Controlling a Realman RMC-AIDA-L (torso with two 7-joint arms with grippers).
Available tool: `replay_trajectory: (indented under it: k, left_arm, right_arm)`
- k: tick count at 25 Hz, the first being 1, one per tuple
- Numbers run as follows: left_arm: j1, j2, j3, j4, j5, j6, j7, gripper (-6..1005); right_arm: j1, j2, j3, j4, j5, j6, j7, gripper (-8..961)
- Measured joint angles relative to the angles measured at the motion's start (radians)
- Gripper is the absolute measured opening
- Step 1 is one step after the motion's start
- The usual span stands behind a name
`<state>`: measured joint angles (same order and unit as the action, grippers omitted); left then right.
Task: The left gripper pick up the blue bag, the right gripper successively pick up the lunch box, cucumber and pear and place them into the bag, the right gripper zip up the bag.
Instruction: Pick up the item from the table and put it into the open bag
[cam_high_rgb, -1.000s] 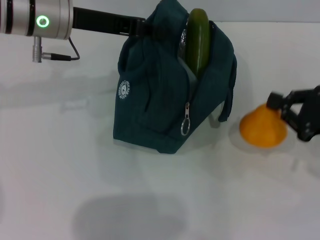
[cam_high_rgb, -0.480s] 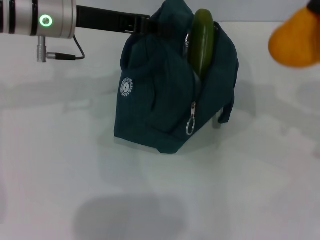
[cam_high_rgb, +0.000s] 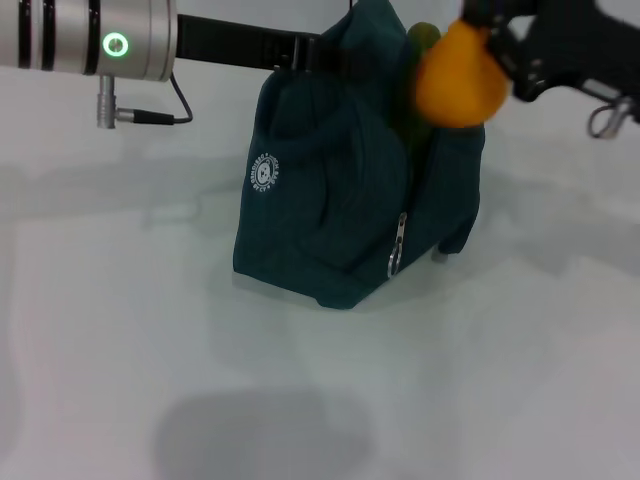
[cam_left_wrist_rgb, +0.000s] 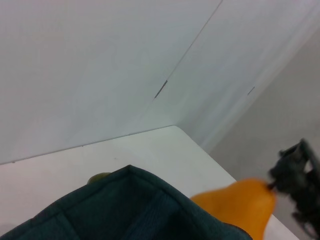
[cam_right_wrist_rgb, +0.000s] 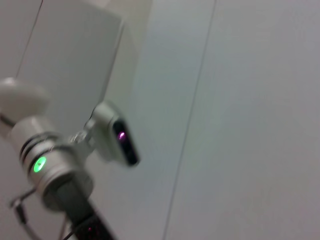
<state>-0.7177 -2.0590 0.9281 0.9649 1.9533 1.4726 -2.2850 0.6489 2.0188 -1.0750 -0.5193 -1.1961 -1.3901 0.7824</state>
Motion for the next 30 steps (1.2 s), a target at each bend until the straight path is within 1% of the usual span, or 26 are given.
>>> replay_trajectory:
  k: [4, 7, 12, 14, 18, 20, 23, 30]
  left_arm:
    - [0.002, -0.001, -0.002, 0.0, 0.0, 0.0, 0.002, 51]
    - [0.002, -0.001, -0.001, -0.001, -0.001, 0.0, 0.002, 51]
    - [-0.001, -0.001, 0.0, -0.001, -0.001, 0.0, 0.002, 51]
    - [-0.002, -0.001, 0.0, -0.002, -0.001, 0.0, 0.002, 51]
    - [-0.006, -0.001, 0.0, -0.012, -0.001, 0.0, 0.001, 51]
    - [-0.014, -0.001, 0.0, -0.028, -0.001, 0.0, 0.001, 51]
    - [-0.02, 0.002, -0.001, -0.037, -0.001, 0.0, 0.001, 51]
    - [-0.025, 0.002, -0.002, -0.038, -0.001, 0.0, 0.002, 52]
  right_arm:
    - [0.033, 0.005, -0.064, 0.047, 0.003, 0.046, -0.021, 25]
    - [0.038, 0.006, -0.094, 0.061, 0.005, 0.083, -0.027, 26]
    - [0.044, 0.005, -0.098, 0.059, 0.012, 0.12, -0.059, 26]
    - [0.06, 0.005, -0.098, 0.062, 0.027, 0.125, -0.079, 26]
    - [0.093, 0.004, -0.114, 0.133, 0.025, 0.137, -0.094, 26]
    - [0.095, 0.005, -0.144, 0.152, 0.024, 0.148, -0.102, 26]
    - [0.092, 0.006, -0.179, 0.146, 0.03, 0.157, -0.104, 26]
    - [0.101, 0.007, -0.179, 0.131, 0.063, 0.158, -0.142, 26]
